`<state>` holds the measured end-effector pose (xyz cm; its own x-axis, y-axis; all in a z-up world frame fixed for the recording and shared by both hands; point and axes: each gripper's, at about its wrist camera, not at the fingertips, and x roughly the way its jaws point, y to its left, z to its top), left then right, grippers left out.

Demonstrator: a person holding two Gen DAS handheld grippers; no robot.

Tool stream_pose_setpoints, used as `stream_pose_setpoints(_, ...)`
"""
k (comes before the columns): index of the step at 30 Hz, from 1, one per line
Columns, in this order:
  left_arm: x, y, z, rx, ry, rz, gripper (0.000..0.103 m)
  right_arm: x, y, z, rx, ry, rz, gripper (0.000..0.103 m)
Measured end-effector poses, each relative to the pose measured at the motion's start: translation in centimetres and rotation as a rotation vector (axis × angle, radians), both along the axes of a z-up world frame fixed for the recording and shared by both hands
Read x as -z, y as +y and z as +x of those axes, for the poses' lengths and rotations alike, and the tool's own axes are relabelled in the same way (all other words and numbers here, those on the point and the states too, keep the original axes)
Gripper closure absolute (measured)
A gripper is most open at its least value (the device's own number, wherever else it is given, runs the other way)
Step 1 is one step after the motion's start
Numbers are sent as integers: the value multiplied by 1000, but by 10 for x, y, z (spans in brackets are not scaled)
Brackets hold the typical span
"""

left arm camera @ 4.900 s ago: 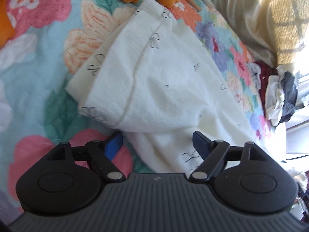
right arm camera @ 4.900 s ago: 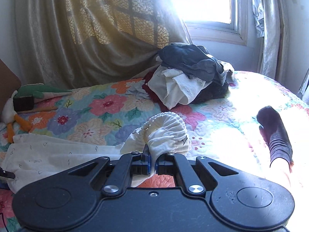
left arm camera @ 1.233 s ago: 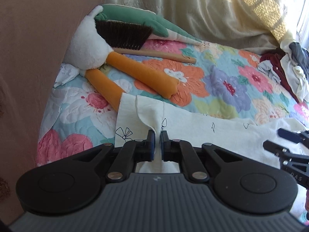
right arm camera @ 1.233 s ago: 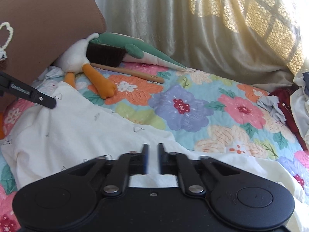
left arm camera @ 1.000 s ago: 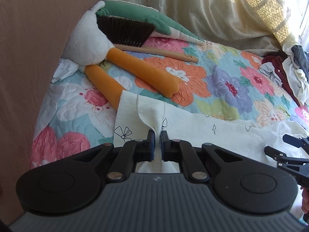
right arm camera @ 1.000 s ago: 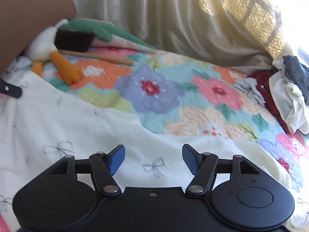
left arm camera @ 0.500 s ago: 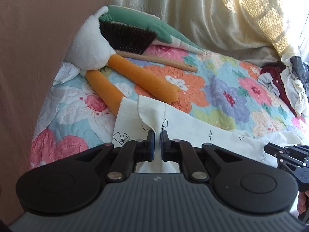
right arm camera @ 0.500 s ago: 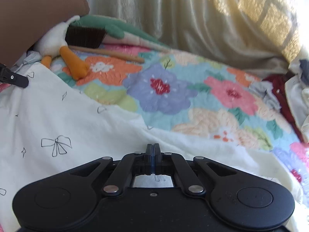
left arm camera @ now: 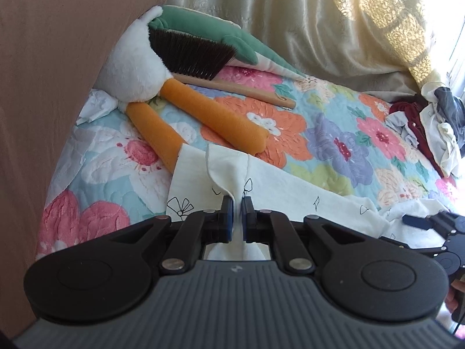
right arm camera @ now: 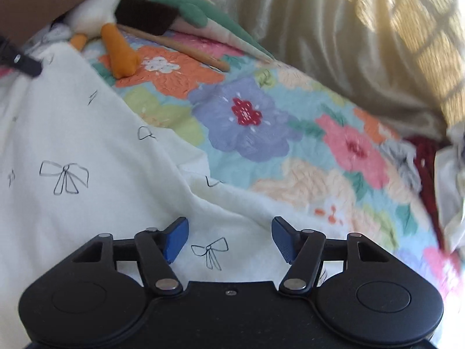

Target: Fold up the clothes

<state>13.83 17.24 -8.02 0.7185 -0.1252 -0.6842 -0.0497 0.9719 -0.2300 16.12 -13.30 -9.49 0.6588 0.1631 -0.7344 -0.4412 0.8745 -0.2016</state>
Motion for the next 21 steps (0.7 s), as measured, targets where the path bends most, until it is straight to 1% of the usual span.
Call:
stream_pose_setpoints(1, 0, 0, -1, 2, -3, -4, 97, 2, -3, 0, 3, 16, 36, 46)
stream_pose_setpoints(2, 0, 0, 0, 3, -4, -7, 97, 4, -6, 1, 3, 34, 76, 72)
stream_pose_setpoints(3, 0, -1, 0, 3, -3, -7, 97, 7, -7, 1, 5, 45, 100, 92)
stream_pose_setpoints(4, 1, 0, 0, 1, 3, -7, 97, 7, -7, 0, 4, 43, 106, 93)
stream_pose_setpoints(5, 2, 0, 1, -2, 9, -7, 97, 8, -6, 0, 1, 36, 108, 100)
stream_pose_setpoints(6, 2, 1, 1, -5, 14, -13, 97, 7, -6, -1, 5, 29, 108, 103)
stream_pose_setpoints(10, 2, 6, 0, -18, 15, -36, 97, -3, -9, -6, 42, -20, 136, 103)
stream_pose_setpoints(12, 2, 6, 1, -19, 12, -35, 97, -9, -12, -6, 62, -50, 148, 103)
stream_pose_setpoints(16, -3, 3, 2, -16, -24, -28, 97, -24, -18, -5, 88, -103, 177, 103)
stream_pose_setpoints(20, -8, 4, 1, -20, -69, -43, 97, -30, -21, 2, 73, -50, 216, 103)
stream_pose_setpoints(21, -10, 5, -1, -23, -80, -47, 97, -30, -22, 2, 69, -39, 213, 101)
